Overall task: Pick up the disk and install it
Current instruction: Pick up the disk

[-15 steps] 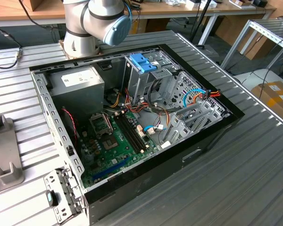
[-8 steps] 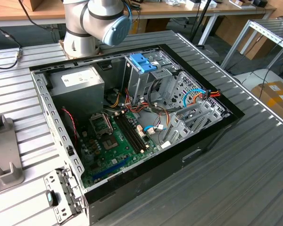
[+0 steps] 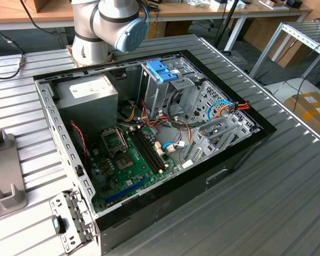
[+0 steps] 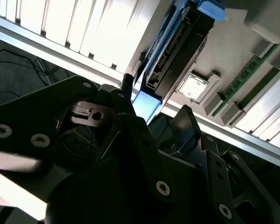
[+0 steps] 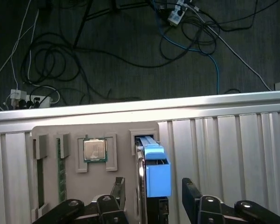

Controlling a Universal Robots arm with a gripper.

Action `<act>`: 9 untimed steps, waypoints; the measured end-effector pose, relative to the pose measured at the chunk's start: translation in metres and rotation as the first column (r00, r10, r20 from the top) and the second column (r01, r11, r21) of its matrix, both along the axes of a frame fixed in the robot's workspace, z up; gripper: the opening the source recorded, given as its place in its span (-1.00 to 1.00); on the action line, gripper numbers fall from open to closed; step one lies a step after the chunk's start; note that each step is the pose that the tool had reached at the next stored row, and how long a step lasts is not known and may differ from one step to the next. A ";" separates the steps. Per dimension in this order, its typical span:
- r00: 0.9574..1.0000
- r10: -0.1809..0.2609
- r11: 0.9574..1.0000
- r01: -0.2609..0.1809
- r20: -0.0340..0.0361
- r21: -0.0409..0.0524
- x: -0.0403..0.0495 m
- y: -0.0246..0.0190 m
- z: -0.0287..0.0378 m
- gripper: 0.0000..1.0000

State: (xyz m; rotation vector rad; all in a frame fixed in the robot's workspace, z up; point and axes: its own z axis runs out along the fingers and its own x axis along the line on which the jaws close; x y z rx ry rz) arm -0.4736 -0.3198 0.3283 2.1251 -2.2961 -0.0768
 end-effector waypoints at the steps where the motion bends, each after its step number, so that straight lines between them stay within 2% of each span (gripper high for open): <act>1: 1.000 0.002 1.000 -0.002 0.000 0.000 -0.0005 0.0000 -0.0011 0.20; 3: 1.000 0.005 1.000 -0.005 0.000 0.000 -0.0010 0.0000 -0.0034 0.20; 6: 1.000 0.010 1.000 -0.010 0.000 0.000 -0.0013 0.0001 -0.0114 0.20; 9: 1.000 0.012 1.000 -0.012 0.000 0.000 -0.0014 0.0001 -0.0156 0.20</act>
